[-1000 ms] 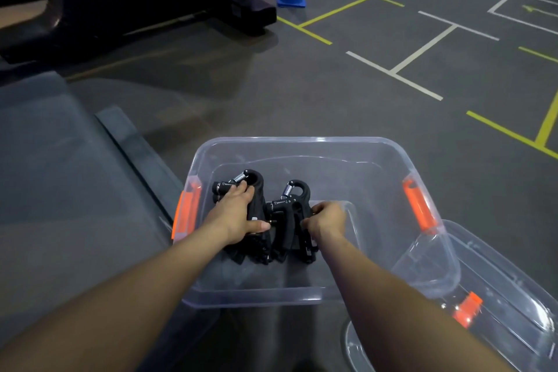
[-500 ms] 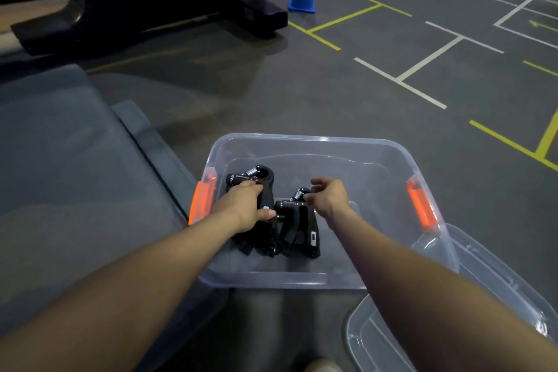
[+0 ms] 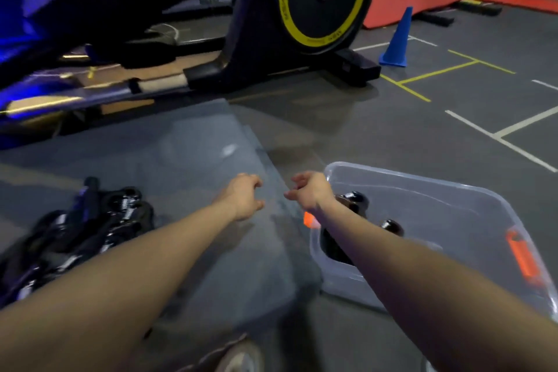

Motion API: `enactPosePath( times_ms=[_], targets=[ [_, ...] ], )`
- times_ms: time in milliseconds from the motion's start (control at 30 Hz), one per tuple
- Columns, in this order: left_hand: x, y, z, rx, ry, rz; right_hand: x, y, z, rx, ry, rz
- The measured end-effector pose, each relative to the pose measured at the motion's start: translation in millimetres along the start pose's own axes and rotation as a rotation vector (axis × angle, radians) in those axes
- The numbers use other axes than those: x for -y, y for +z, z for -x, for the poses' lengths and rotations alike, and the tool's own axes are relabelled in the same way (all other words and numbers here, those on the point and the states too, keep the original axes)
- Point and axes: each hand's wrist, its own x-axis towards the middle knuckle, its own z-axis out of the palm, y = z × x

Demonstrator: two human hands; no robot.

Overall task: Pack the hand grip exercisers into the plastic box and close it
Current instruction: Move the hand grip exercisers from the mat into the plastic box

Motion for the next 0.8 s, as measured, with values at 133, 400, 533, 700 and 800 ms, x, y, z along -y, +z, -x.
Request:
enactPosePath(
  times_ms=[133, 400, 533, 700, 800],
  targets=[
    [58, -30, 29, -0.011, -0.108, -0.034, 28, 55, 13, 0.117, -0.052, 0.068],
    [153, -27, 112, -0.046, -0.239, 0.005, 44, 155, 38, 0.315, -0.114, 0.208],
    [176, -14, 138, 0.004, -0.260, 0.049, 40, 190, 50, 0.378, -0.113, 0.265],
    [196, 9, 154, 0.026, -0.240, 0.052, 38, 214, 64, 0.462, -0.127, 0.271],
    [199, 17, 152, -0.030, -0.215, 0.016, 36, 221, 67, 0.498, -0.133, 0.285]
  ],
)
